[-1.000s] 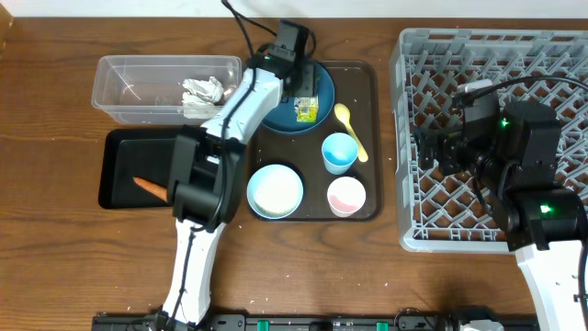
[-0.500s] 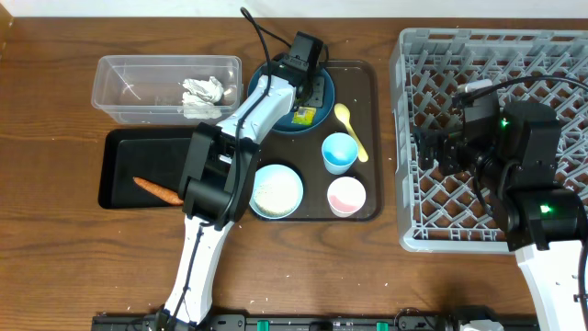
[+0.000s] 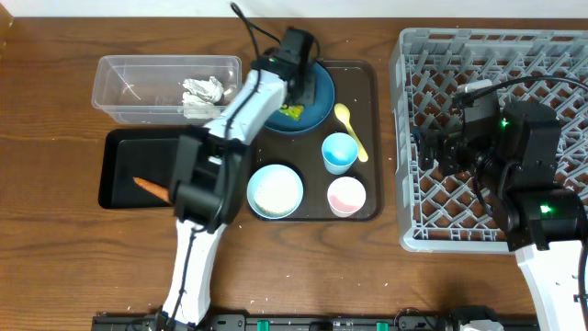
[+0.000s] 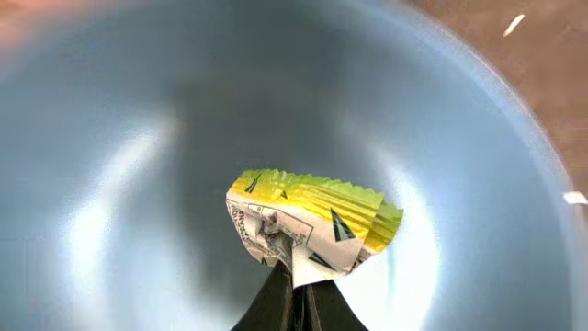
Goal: Sort waste into correct bins and load items into the dishwasher rack
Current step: 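Grasp the yellow snack wrapper on the plate with the left gripper, then drop the snack wrapper into the clear plastic bin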
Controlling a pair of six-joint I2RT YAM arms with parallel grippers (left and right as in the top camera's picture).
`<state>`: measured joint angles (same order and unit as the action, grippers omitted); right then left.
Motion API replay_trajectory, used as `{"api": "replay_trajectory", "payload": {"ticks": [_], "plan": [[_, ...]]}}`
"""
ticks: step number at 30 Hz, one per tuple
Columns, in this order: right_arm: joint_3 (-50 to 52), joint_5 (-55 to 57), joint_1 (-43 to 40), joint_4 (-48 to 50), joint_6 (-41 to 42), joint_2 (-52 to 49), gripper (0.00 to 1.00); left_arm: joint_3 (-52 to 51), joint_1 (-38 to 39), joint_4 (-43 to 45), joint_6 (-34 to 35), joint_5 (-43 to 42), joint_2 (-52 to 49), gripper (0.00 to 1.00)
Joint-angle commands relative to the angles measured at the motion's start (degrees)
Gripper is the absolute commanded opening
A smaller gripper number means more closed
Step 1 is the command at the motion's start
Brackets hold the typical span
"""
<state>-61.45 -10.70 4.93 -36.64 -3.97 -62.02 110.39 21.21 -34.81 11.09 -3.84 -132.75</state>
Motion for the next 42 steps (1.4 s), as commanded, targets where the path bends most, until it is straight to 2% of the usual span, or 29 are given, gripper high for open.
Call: {"api": "replay_trajectory", "payload": {"ticks": [1, 5, 9, 13, 18, 22, 23, 25, 28, 30, 33, 39, 42], "plan": [[-1.05, -0.28, -0.37, -0.07, 0.70, 0.13, 0.99, 0.92, -2.32, -2.45, 1.51, 3.37, 10.64, 0.06], [-1.05, -0.28, -0.37, -0.07, 0.70, 0.13, 0.99, 0.92, -5.68, -8.87, 7.48, 12.96, 16.98, 0.06], [-1.05, -0.28, -0.37, -0.04, 0.70, 0.13, 0.99, 0.92, -10.38, -13.27, 15.67, 19.78, 19.08, 0.06], [-1.05, -0.31, -0.37, -0.04, 0.70, 0.13, 0.99, -0.13, -15.67, -14.67, 24.30, 20.00, 17.73, 0.06], [-1.05, -0.31, -0.37, -0.02, 0.70, 0.13, 0.99, -2.75, -20.50, -13.64, 38.18, 20.00, 13.92, 0.13], [-1.05, -0.31, -0.37, -0.04, 0.70, 0.13, 0.99, -3.19, -22.32, -12.22, 44.33, 19.98, 9.77, 0.14], [-1.05, -0.31, -0.37, -0.02, 0.70, 0.13, 0.99, -3.19, -22.49, -11.69, 44.54, 19.98, 8.94, 0.17], [-1.05, -0.31, -0.37, -0.02, 0.70, 0.13, 0.99, -3.19, -22.53, -10.84, 44.52, 19.96, 7.63, 0.35], [-1.05, -0.31, -0.37, -0.02, 0.70, 0.13, 0.99, -3.17, -22.51, -10.29, 44.46, 19.96, 7.41, 0.52], [-1.05, -0.31, -0.37, -0.02, 0.70, 0.13, 0.99, -2.97, -22.49, -9.73, 43.01, 19.80, 7.72, 0.56], [-1.05, -0.31, -0.37, -0.02, 0.70, 0.13, 0.99, -1.33, -22.47, -9.86, 36.54, 19.37, 8.74, 0.59], [-1.05, -0.31, -0.37, 0.00, 0.70, 0.13, 0.99, -0.70, -21.64, -11.91, 27.30, 19.06, 15.56, 0.60], [-1.05, -0.33, -0.37, 0.00, 0.70, 0.13, 0.99, -0.70, -20.57, -14.93, 14.86, 11.19, 20.79, 0.60]]}}
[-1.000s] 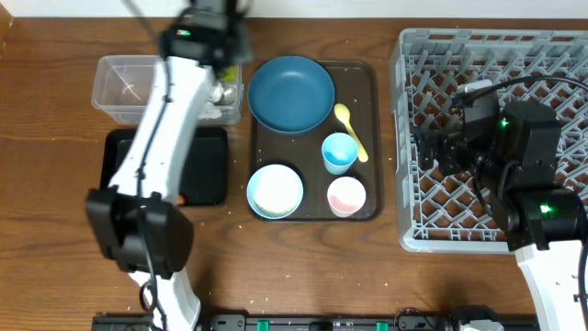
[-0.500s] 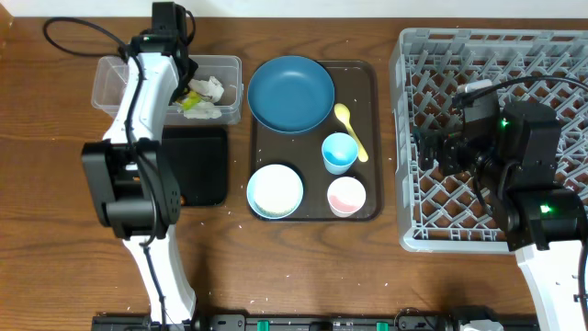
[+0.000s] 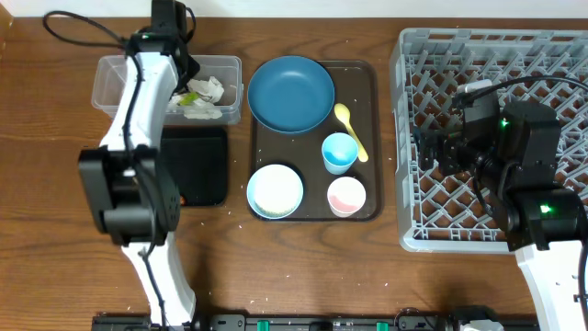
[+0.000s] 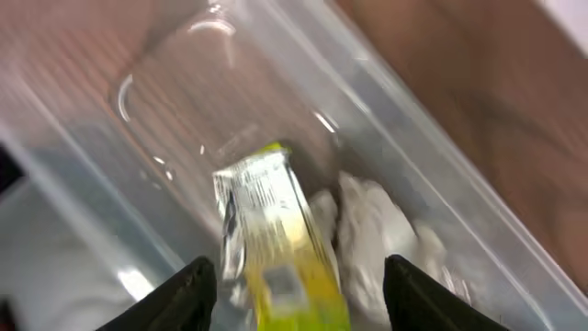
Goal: Sort waste into correct bins and load items into the dishwasher rack
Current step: 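Drop the snack wrapper into the clear plastic bin, then grasp the light-blue cup on the brown tray with the left gripper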
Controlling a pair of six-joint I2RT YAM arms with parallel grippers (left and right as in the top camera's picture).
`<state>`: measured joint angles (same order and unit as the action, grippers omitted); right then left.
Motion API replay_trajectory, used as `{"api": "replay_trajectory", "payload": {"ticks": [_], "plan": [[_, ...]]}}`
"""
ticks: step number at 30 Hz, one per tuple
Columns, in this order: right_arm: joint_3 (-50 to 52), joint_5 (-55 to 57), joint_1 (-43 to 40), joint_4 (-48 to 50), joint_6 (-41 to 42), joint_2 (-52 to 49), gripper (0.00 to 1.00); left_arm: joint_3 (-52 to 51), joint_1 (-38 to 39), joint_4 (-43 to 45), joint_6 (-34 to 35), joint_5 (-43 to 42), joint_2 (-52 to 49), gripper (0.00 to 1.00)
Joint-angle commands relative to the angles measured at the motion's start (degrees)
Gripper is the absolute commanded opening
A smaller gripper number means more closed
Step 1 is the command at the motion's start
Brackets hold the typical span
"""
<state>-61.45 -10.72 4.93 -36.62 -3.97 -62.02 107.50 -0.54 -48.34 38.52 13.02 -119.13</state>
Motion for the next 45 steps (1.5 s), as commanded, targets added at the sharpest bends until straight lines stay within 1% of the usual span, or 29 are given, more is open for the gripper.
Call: {"api": "replay_trajectory", "payload": {"ticks": [1, 3, 5, 10, 13, 16, 19, 21, 23, 26, 32, 37, 38, 39, 42, 43, 45], "plan": [[-1.05, -0.28, -0.37, -0.02, 0.70, 0.13, 0.99, 2.19, 1.55, -2.73, -16.04, -8.74, 8.70, 0.61], [-1.05, -0.31, -0.37, -0.02, 0.70, 0.13, 0.99, 2.19, 2.36, -6.25, -20.44, -13.79, 11.43, 0.60], [-1.05, -0.33, -0.37, -0.02, 0.70, 0.13, 0.99, 2.19, 3.30, -10.43, -21.64, -16.61, 13.64, 0.61], [-1.05, -3.87, -0.35, 0.04, 0.70, 0.13, 0.99, 2.19, 7.08, -20.28, -24.55, -19.04, 15.98, 0.61], [-1.05, -5.66, -0.35, 0.07, 0.70, 0.13, 0.99, 0.70, 10.78, -22.34, -28.41, -22.34, 15.93, 0.61], [-1.05, -5.88, -0.35, 0.09, 0.70, 0.13, 0.99, -2.01, 15.28, -20.79, -29.94, -23.08, 15.67, 0.61], [-1.05, -5.86, -0.37, -0.02, 0.70, 0.13, 0.99, -5.31, 19.74, -16.39, -29.90, -23.19, 14.78, 0.62], [-1.05, -5.84, -0.37, -0.09, 0.70, 0.13, 0.99, -7.72, 22.71, -12.11, -29.90, -24.79, 13.66, 0.66], [-1.05, -5.84, -0.37, -0.26, 0.70, 0.13, 0.99, -9.38, 25.00, -8.28, -29.90, -27.28, 12.31, 0.66], [-1.05, -5.84, -0.37, -0.52, 0.70, 0.13, 0.99, -9.84, 27.82, -5.07, -29.90, -28.87, 9.01, 0.66], [-1.05, -5.81, -0.37, -1.29, 0.70, 0.13, 0.99, -9.84, 29.75, -3.82, -29.88, -28.87, 2.51, 0.66], [-1.05, -5.81, -0.37, -1.57, 0.68, 0.13, 0.99, -9.84, 29.86, -4.07, -29.70, -28.89, 0.44, 0.65], [-1.05, -5.81, -0.37, -1.57, 0.68, 0.13, 0.99, -9.84, 29.90, -4.07, -29.70, -28.92, 0.37, 0.64], [-1.05, -5.81, -0.37, -1.57, 0.68, 0.13, 0.99, -9.84, 29.99, -4.09, -29.70, -28.89, 0.24, 0.60], [-1.05, -5.81, -0.37, -1.57, 0.68, 0.13, 0.99, -9.84, 30.10, -4.02, -29.68, -28.89, 0.20, 0.41], [-1.05, -5.81, -0.37, -1.60, 0.70, 0.13, 0.99, -9.84, 30.10, -4.00, -29.64, -28.89, 0.17, 0.38], [-1.05, -5.81, -0.37, -1.60, 0.70, 0.13, 0.99, -9.84, 30.16, -4.04, -29.44, -28.89, 0.09, 0.36]]}}
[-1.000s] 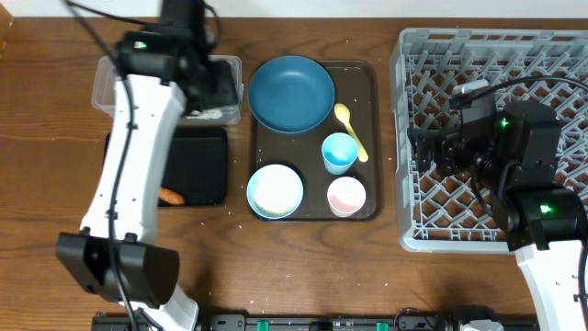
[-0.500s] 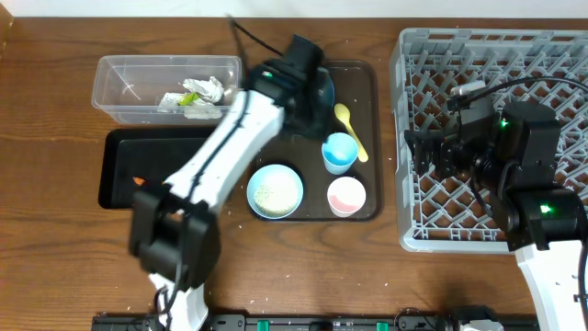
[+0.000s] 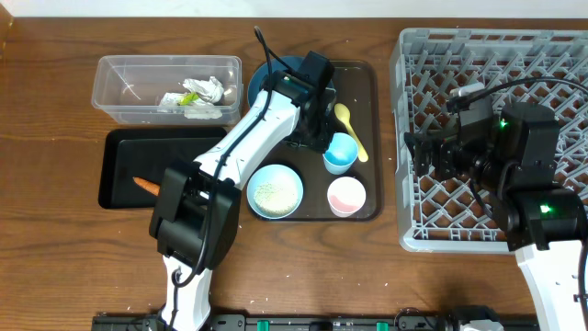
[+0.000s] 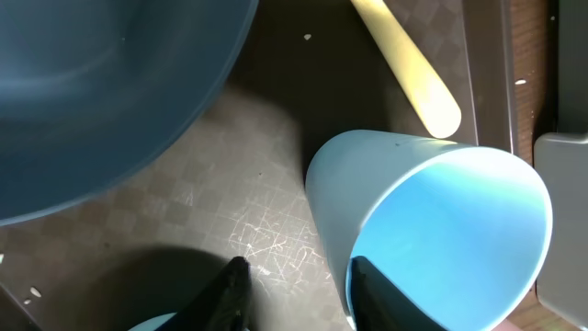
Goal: Sort waste into correct bins and load items into the dishwasher rack
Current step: 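Grasp the light-blue cup on the brown tray with the left gripper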
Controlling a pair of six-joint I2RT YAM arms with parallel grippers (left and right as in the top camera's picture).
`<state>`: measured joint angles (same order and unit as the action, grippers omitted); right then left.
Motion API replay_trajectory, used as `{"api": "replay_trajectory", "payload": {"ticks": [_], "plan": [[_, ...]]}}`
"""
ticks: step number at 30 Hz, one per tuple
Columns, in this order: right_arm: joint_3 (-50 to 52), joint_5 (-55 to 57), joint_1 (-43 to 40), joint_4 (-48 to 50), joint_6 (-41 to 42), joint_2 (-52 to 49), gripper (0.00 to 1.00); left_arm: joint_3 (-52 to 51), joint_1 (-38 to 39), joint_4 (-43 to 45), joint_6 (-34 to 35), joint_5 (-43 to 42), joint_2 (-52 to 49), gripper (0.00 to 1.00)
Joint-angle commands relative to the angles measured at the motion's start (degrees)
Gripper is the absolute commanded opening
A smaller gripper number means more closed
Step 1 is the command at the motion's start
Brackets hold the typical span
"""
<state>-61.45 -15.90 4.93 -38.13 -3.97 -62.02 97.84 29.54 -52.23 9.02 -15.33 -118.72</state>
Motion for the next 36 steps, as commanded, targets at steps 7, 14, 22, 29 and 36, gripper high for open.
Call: {"api": "replay_trajectory", "payload": {"ticks": [7, 14, 22, 29, 36], "plan": [[-1.05, -0.63, -0.37, -0.22, 0.68, 0.13, 0.99, -0.20, 1.46, -0.11, 0.22, -0.50, -1.81, 0.37], [-1.05, -0.63, -0.37, -0.28, 0.68, 0.13, 0.99, -0.17, 1.70, 0.61, 0.24, -0.46, -2.08, 0.21], [-1.05, -0.63, -0.37, -0.28, 0.68, 0.13, 0.99, -0.20, 1.84, 1.07, 0.26, -0.13, -2.29, 0.06], [-1.05, -0.63, -0.37, -0.04, 0.70, 0.13, 0.99, 1.40, -1.84, 1.33, 2.67, -1.20, -1.79, 0.06], [-1.01, -0.83, -0.35, 4.24, 9.35, -0.90, 0.99, 2.23, -12.96, 1.57, 2.60, -22.27, 0.35, 0.06]]}}
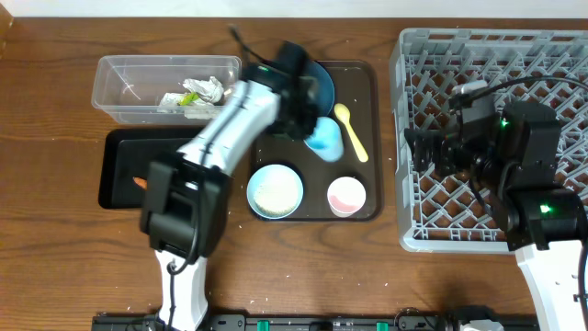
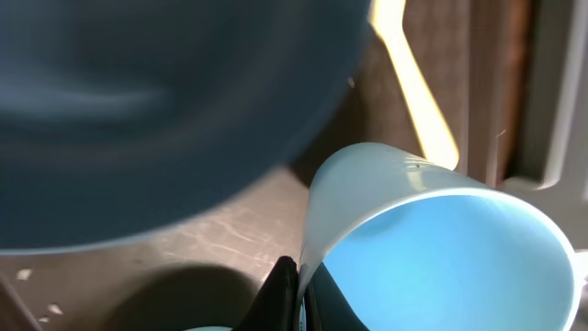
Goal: Sort waste into correct bins and load items into the dishwasher rack
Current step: 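Grasp the light-blue cup on the brown tray with the left gripper, then lift the cup and hand it to the right gripper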
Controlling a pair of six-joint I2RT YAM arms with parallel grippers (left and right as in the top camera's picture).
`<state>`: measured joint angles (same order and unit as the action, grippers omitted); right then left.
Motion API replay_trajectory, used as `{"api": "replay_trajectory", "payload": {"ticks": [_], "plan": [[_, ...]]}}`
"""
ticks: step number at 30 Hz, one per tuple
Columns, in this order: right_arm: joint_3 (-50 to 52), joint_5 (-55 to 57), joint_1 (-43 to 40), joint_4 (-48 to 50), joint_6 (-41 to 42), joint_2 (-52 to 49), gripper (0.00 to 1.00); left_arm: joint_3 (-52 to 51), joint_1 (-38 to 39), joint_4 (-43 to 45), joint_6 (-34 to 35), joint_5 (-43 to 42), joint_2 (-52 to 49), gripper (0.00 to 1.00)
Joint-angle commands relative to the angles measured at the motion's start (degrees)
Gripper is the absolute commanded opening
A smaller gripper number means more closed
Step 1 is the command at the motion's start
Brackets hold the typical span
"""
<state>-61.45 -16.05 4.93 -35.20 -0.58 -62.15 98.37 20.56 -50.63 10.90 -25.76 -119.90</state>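
My left gripper [image 1: 308, 129] is shut on the rim of the light blue cup [image 1: 323, 138], one finger inside and one outside; the cup [image 2: 432, 239] is tilted and lifted a little over the brown tray [image 1: 367, 92]. The dark blue plate [image 1: 317, 85] lies at the tray's back, the yellow spoon [image 1: 350, 130] beside the cup. A white bowl [image 1: 275, 191] and a pink cup [image 1: 346, 195] stand at the tray's front. My right gripper [image 1: 421, 147] hangs over the left part of the grey dishwasher rack [image 1: 551, 55]; its jaw state is not clear.
A clear bin [image 1: 129, 87] at the back left holds crumpled paper and the yellow-green wrapper [image 1: 186, 97]. In front of it lies a black tray [image 1: 124, 165] with an orange scrap [image 1: 140, 182]. The rack fills the right side.
My left gripper stood open around the blue cup's rim on the tray; now it is shut on the rim and the cup is tilted, shifted a little to the left and back.
My left gripper held the yellow-green wrapper on the blue plate. Then it was open over the clear bin with the wrapper lying in it. Then it was back at the tray, open at the blue cup. Now it grips that cup. The right arm barely moved.
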Motion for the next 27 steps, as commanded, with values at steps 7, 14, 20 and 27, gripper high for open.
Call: {"api": "replay_trajectory", "payload": {"ticks": [7, 14, 20, 27], "plan": [[-1.01, -16.52, -0.35, 10.54, 8.74, -7.41, 0.99, 1.68, -12.94, 1.68, -1.51, -41.27, 1.60, 0.06], [-1.01, -36.46, -0.35, 23.34, 8.72, -16.59, 0.94, 1.68, -15.30, 2.12, -2.34, -56.85, 1.62, 0.06], [-1.01, -45.68, 0.15, 30.16, 8.72, -21.73, 0.89, 1.68, -14.80, 2.14, -2.56, -62.88, 1.62, 0.06], [-1.01, -44.06, 2.56, 32.83, 8.70, -24.00, 0.89, 1.68, -13.25, 2.12, -2.80, -64.32, 1.73, 0.06]]}}
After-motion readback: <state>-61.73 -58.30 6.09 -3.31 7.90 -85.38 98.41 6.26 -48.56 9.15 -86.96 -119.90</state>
